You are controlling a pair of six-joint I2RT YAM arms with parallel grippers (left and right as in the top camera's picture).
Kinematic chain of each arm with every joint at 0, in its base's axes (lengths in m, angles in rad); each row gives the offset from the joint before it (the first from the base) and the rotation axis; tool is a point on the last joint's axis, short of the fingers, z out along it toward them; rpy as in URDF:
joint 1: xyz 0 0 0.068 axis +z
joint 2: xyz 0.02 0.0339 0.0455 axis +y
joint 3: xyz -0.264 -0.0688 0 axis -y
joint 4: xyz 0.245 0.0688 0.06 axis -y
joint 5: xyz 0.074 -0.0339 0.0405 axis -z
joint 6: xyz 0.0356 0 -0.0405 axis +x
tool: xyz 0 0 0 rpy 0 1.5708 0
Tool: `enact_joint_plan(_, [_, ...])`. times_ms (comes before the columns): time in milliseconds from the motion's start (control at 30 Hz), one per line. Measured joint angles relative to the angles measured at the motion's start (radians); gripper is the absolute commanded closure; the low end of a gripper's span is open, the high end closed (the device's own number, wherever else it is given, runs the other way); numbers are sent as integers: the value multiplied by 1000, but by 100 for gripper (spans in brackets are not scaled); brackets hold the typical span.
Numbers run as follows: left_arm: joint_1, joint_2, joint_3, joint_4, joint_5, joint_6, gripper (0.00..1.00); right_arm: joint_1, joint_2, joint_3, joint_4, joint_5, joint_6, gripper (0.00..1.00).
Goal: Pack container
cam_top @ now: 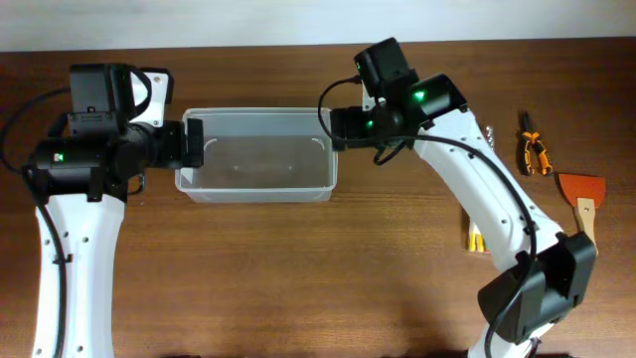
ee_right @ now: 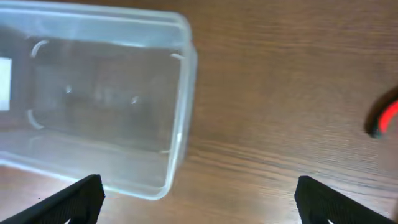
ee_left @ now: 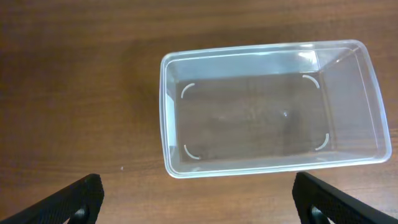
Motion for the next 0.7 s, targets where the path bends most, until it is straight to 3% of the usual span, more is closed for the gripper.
enact_joint_plan(133, [0,0,0,-30,0,0,1,1,0,0,34,-23,-2,1])
enact_joint_plan(367, [0,0,0,-33,0,0,1,26,1,0,-13,104,155,1])
enact_joint_plan(700, [0,3,0,-60,0,0,1,31,16,0,-27,149,177,1])
